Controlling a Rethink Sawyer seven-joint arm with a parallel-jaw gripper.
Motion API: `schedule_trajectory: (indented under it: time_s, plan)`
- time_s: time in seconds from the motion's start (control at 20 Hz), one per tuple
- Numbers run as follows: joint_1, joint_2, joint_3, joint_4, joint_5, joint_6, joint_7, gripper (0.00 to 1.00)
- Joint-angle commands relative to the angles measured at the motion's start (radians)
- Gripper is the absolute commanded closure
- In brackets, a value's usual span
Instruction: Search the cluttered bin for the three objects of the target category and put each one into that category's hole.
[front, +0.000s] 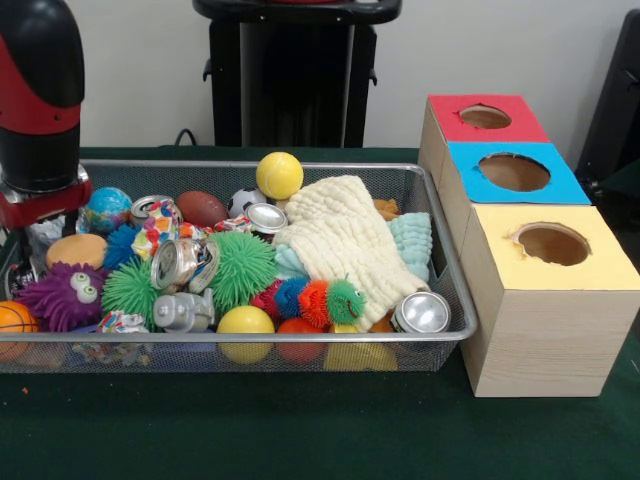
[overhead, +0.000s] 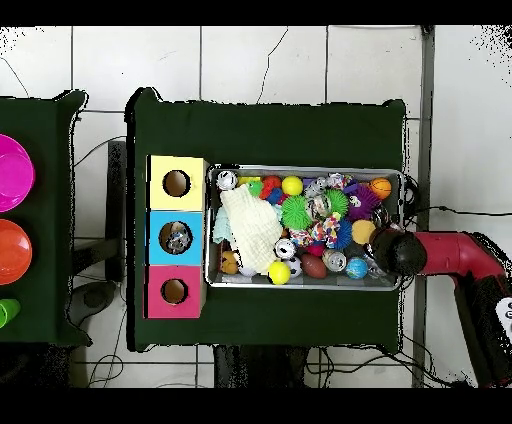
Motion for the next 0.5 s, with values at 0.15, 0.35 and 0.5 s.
schedule_trajectory:
  time_s: [0.15, 0.35, 0.5]
  plan:
    - [0.032, 0.028, -0.063, -0.087, -0.023, 0.179, -0.215, 0.00]
    - [0.036, 0.000, -0.062, -0.067, 0.008, 0.225, -0.220, 0.00]
    - [0.055, 0.001, -0.072, -0.066, 0.005, 0.244, -0.199, 0.00]
